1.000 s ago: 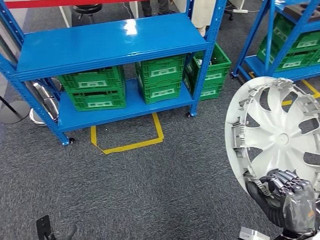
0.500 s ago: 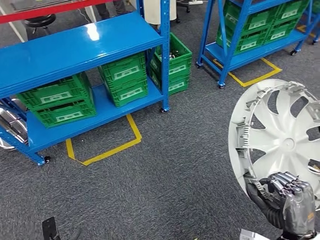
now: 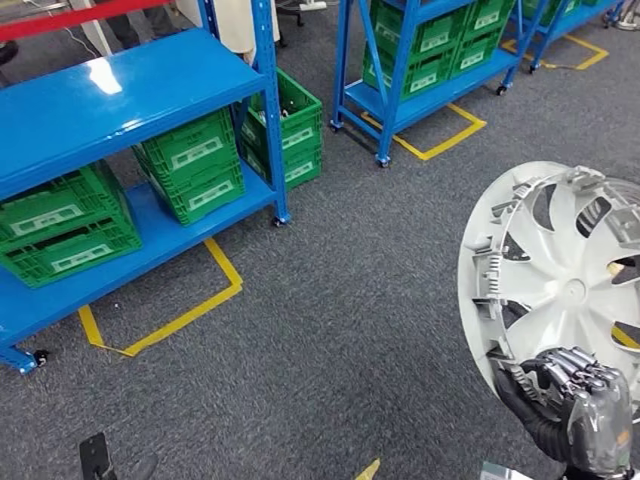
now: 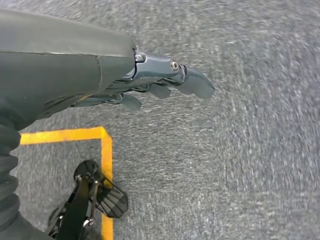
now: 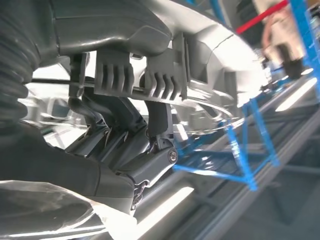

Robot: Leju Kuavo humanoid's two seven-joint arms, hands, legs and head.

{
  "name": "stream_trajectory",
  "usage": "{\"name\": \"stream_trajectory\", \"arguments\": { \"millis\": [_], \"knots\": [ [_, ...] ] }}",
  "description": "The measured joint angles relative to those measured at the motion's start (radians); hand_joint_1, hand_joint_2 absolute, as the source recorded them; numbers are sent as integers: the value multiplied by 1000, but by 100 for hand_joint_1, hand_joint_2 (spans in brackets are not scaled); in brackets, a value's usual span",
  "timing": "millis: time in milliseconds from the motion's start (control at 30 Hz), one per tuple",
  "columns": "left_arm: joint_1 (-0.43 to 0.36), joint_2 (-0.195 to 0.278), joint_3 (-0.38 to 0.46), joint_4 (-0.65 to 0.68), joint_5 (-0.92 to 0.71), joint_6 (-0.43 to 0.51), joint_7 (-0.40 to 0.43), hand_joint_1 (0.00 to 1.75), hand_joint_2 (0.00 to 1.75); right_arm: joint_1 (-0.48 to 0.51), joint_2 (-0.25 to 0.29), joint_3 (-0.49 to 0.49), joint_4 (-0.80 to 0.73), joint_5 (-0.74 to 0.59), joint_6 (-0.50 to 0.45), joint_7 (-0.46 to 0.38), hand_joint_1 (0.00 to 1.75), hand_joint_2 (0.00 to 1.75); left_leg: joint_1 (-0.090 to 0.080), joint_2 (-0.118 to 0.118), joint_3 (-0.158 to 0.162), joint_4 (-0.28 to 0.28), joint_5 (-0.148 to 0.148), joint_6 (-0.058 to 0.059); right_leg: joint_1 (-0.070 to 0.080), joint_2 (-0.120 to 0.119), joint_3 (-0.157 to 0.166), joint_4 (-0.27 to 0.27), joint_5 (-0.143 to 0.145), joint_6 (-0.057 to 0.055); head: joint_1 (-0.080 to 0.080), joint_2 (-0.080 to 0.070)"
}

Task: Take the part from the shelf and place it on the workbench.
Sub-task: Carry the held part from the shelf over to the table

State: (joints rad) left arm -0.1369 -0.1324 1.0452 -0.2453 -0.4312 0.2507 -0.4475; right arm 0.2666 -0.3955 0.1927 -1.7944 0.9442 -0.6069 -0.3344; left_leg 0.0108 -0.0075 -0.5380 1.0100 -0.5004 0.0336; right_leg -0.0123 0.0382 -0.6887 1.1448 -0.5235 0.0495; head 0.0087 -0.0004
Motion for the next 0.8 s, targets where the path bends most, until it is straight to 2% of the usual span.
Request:
{"name": "stream_trajectory", "arguments": {
  "millis": [33, 67, 100, 133, 167, 233, 267, 300, 367, 467, 500, 533, 600, 633, 667, 700, 733, 800],
  "knots": [
    [0, 0, -1, 0, -2, -3, 0, 0, 175, 0, 0, 0, 0, -3, 0, -2, 175, 175, -2, 15, -2, 0, 0, 1, -1, -19, -28, 67, -31, 3, 2, 0],
    [0, 0, -2, 0, -5, -7, 1, 0, 175, 2, 1, 0, -1, -6, 0, -3, 175, 175, -3, 31, -3, 1, 0, 1, -2, -28, -48, 119, -51, 6, 2, 0],
    [-1, 0, -5, 0, -10, -8, 1, 0, 175, 8, 1, -1, -4, -7, 0, -4, 175, 175, -4, 45, -4, 1, 0, 2, -3, -33, -53, 139, -53, 7, 2, 0],
    [-2, -1, -9, 0, -16, -7, 2, 0, 175, 17, 1, -2, -10, -9, -1, -4, 175, 175, -4, 58, -3, 1, -1, 2, -4, -38, -38, 123, -38, 8, 2, 0],
    [-5, -3, -13, 0, -22, -3, 2, 0, 175, 29, 1, -4, -17, -10, -1, -3, 175, 175, -4, 70, -2, 2, -2, 1, -4, -47, -5, 70, -10, 7, 2, 0],
    [-9, -5, -23, 0, -32, 8, 2, 0, 175, 55, 1, -11, -37, -15, -4, -1, 175, 175, -8, 90, 0, 3, -7, -5, 2, -93, 73, -63, 30, 3, 3, 0],
    [-10, -6, -26, 0, -35, 12, 2, 0, 175, 64, 0, -14, -44, -18, -4, 0, 175, 175, -10, 96, 1, 4, -9, -8, 7, -116, 99, -108, 36, 1, 4, 0],
    [-10, -6, -28, 0, -37, 14, 2, 0, 175, 69, 0, -16, -48, -20, -5, 1, 175, 175, -13, 100, 1, 5, -11, -10, 11, -135, 111, -128, 34, -1, 4, 0],
    [-10, -6, -29, 0, -37, 14, 2, 0, 175, 71, 0, -17, -51, -21, -5, 1, 175, 175, -15, 102, 1, 7, -12, -12, 15, -139, 116, -132, 33, -3, 5, 0],
    [-11, -7, -33, 0, -38, 14, 2, 0, 175, 81, -1, -21, -59, -30, -5, 0, 175, 175, -17, 116, 2, 7, -12, -16, 13, -119, 111, -130, 36, -15, 4, 0],
    [-14, -8, -35, 0, -27, 8, -5, 0, 175, 86, -2, -23, -63, -34, -4, 0, 175, 175, -15, 101, -2, 23, -28, -22, 10, -99, 108, -132, 40, -26, 2, 0],
    [-17, -9, -36, 0, -13, 2, -13, 0, 175, 88, -2, -24, -65, -33, -3, -1, 175, 175, -13, 80, -14, 59, -54, -28, 8, -79, 106, -134, 43, -36, 0, 0],
    [-22, -10, -37, 0, 17, -10, -28, 0, 175, 87, -4, -25, -67, -23, -1, 0, 175, 175, -9, 25, -65, 191, -129, -38, 4, -35, 105, -139, 50, -53, -2, 0],
    [-21, -11, -36, 0, 21, -11, -29, 0, 175, 86, -4, -25, -67, -17, -1, 1, 175, 175, -9, 18, -92, 252, -151, -37, 5, -20, 105, -139, 50, -54, -3, 0],
    [-21, -11, -35, 0, 23, -11, -29, 0, 175, 85, -5, -25, -67, -14, -1, 1, 175, 175, -9, 15, -109, 285, -155, -37, 5, -5, 106, -138, 50, -55, -3, 0],
    [-22, -11, -35, 0, 25, -9, -28, 0, 175, 85, -6, -26, -66, -16, -1, 2, 175, 175, -9, 13, -109, 281, -137, -35, 6, 11, 106, -137, 51, -55, -3, 0],
    [-23, -10, -35, 0, 25, -8, -26, 0, 175, 86, -8, -26, -66, -22, -1, 2, 175, 175, -8, 7, -93, 241, -103, -32, 6, 26, 107, -136, 51, -55, -3, 0],
    [-26, -11, -34, 0, 25, -5, -21, 0, 175, 89, -16, -31, -67, -40, -2, 1, 175, 175, -5, -34, -42, 111, -29, -26, 7, 53, 105, -130, 50, -51, -2, 0]
  ]
}}
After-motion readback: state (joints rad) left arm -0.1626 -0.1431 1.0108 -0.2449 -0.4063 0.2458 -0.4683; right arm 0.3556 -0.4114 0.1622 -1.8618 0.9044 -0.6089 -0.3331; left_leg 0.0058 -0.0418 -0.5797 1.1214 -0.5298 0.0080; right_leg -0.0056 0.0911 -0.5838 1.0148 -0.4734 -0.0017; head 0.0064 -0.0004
